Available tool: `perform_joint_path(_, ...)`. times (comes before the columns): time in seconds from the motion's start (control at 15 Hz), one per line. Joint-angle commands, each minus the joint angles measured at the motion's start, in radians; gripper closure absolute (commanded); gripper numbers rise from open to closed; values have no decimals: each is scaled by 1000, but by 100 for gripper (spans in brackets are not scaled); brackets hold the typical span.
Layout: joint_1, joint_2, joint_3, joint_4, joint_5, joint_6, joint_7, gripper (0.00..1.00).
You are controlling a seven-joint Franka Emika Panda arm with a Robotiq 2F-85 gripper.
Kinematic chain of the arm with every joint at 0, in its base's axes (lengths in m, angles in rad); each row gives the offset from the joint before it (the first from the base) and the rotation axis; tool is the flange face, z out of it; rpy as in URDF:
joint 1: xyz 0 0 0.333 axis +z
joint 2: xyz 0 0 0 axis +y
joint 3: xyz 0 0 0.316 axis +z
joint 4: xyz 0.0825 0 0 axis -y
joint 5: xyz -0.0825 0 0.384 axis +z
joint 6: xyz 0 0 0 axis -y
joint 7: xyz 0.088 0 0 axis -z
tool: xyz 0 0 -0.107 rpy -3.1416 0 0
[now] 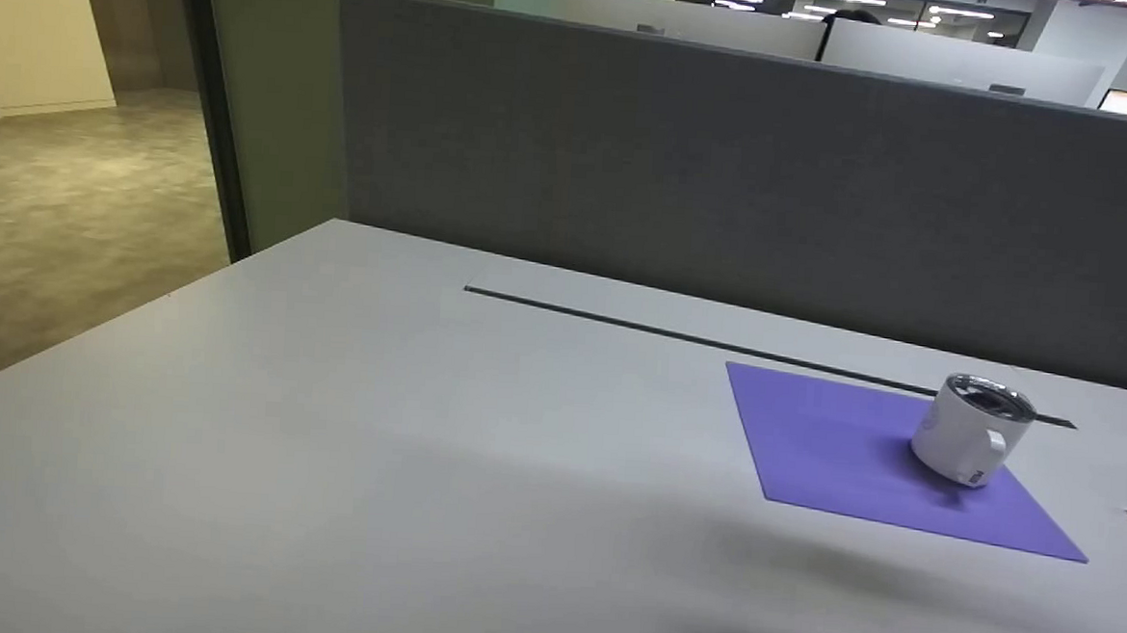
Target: Close the lid of the cup
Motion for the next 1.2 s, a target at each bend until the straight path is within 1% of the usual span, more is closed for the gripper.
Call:
perform_joint_path(0.0,9,122,-13,213,119,-205,14,100)
perform_joint_path(0.07,12,61,-15,95,72,-91,-5,100)
perform_joint_path(0.13,12,84,-14,134,94,-137,-5,100)
perform_joint_path(0.27,11,108,-14,172,106,-167,-5,100)
perform_joint_path(0.87,11,112,-14,180,113,-174,-5,100)
perform_joint_path(0.93,6,133,-14,197,128,-150,0,100)
perform_joint_path(1.07,2,162,-15,207,132,-63,-1,100)
perform_joint_path(1.13,3,177,-17,206,126,7,3,100)
